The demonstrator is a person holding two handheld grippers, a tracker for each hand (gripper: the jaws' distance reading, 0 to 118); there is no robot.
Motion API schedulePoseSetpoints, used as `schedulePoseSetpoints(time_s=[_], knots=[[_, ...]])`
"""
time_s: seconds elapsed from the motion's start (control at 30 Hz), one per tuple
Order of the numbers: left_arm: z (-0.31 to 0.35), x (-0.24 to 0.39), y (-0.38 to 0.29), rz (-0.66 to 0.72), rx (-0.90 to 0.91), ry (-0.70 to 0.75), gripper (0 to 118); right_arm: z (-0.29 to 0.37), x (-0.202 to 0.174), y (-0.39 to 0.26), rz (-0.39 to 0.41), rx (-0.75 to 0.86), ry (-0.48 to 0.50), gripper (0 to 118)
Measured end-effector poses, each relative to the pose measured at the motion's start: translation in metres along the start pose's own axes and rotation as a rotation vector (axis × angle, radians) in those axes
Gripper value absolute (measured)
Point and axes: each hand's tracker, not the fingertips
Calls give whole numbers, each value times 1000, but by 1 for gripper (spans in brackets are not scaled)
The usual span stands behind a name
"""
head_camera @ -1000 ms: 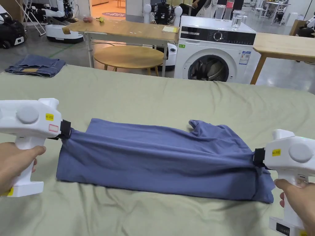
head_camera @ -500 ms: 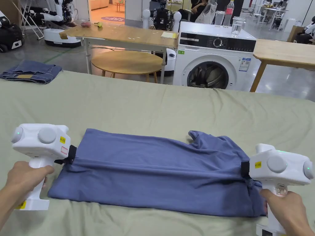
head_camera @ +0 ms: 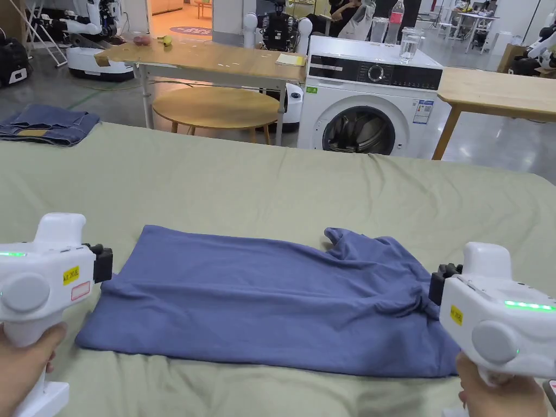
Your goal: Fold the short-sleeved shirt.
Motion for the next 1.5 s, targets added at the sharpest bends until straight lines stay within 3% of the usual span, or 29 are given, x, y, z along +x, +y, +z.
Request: schedulePoseSetpoints(time_s=[0.2, 0.57, 0.67, 0.77, 0.83, 0.93, 0.97, 1.03, 1.07, 1.1, 1.17, 1.3, 1.4, 1.5], knots=[[15, 6, -21, -6, -90, -21, 0, 15, -10, -16, -24, -20, 45, 0], [-47, -44, -20, 115, -464, -50, 0, 5, -3, -37, -33, -115, 59, 0], [-68, -47, -19, 152, -565, -83, 42, 1, -1, -43, -29, -140, 54, 0], [-88, -40, -28, 75, -674, -15, 52, 0, 2, -47, -30, -160, 50, 0], [-98, -36, -37, 34, -718, 5, 52, 0, 5, -49, -29, -169, 46, 0], [-86, -25, -37, 36, -661, 33, 48, 2, 11, -51, -36, -182, 43, 0], [-85, -21, -40, -2, -647, 36, 41, 2, 13, -52, -39, -188, 40, 0], [-78, -17, -44, -33, -613, -8, 9, 0, 20, -51, -53, -202, 41, 0], [-74, -17, -45, -17, -602, -11, 0, -2, 24, -50, -58, -214, 41, 0], [-72, -17, -46, 25, -585, -62, 0, -3, 28, -48, -61, -218, 40, 0], [-67, -15, -49, -18, -568, -32, 0, -7, 37, -41, -62, -237, 35, 0], [-55, -21, -49, 26, -526, -43, 0, -23, 58, -26, -86, -319, 33, 2], [-45, -24, -46, 25, -500, -52, 0, -42, 71, -22, -114, -400, 50, 42], [-43, -28, -42, 43, -486, -61, 0, -65, 76, -26, -87, -487, 65, 50]])
